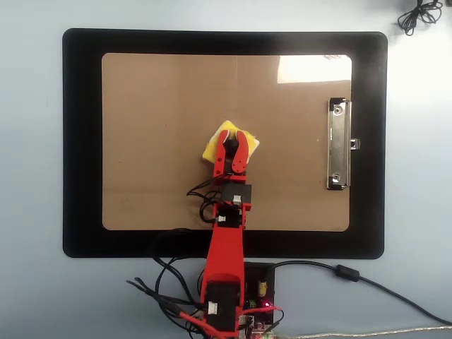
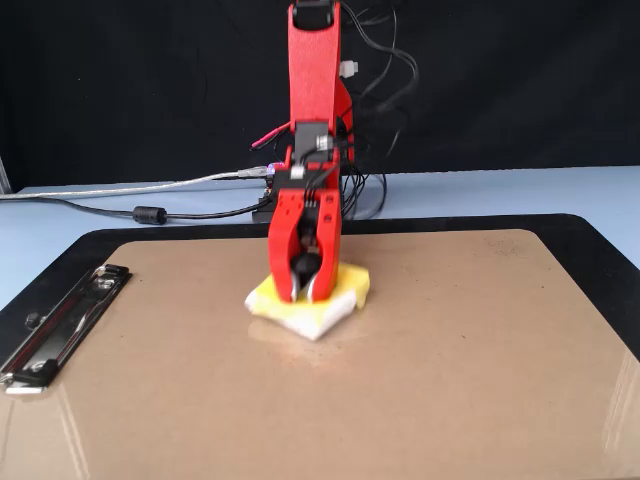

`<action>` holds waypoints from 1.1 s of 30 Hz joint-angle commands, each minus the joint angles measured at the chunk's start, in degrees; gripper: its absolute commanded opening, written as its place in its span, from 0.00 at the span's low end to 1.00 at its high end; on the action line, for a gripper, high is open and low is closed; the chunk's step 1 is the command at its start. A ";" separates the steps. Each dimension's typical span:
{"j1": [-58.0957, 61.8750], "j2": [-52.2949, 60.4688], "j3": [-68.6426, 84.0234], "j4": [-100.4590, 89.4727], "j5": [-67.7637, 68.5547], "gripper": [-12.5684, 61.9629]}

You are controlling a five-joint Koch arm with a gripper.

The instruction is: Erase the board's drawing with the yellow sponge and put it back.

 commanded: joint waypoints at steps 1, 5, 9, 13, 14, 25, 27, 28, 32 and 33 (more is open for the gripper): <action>1.23 -2.46 -0.53 -3.87 -0.62 0.06; 1.58 0.79 8.79 -10.63 -0.62 0.06; 1.58 8.44 20.04 -14.77 -0.62 0.06; 0.70 13.80 22.59 -14.50 -0.53 0.06; -0.35 13.80 22.50 -14.59 -0.62 0.06; -26.46 23.29 13.27 -4.04 -10.81 0.06; -31.64 24.08 10.11 1.05 -10.99 0.06; -35.33 23.91 7.91 3.60 -11.07 0.06; -45.79 21.88 2.46 7.65 -10.99 0.06; -48.25 20.74 1.14 8.00 -11.07 0.06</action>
